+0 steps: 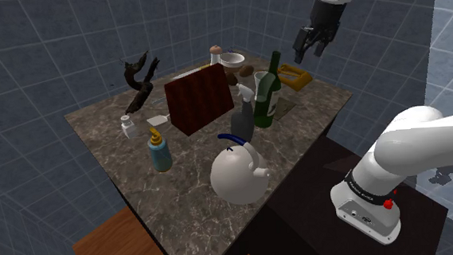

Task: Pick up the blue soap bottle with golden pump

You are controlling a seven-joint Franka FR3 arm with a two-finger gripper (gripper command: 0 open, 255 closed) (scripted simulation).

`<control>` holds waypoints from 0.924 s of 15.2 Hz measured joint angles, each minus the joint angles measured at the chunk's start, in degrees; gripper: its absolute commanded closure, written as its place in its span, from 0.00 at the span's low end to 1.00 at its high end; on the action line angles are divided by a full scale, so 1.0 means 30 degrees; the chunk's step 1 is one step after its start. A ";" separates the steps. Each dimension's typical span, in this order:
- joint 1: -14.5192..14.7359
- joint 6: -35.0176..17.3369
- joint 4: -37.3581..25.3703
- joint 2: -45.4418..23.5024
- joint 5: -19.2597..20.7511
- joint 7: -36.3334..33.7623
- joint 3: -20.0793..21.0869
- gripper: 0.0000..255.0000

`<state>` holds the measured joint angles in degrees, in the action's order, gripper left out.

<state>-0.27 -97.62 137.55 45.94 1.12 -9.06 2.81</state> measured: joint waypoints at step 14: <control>0.1225 -0.3169 -0.1329 -0.4836 -0.2364 -0.4982 0.4328 0.00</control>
<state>3.41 -107.13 133.56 31.43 -5.97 -24.01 15.80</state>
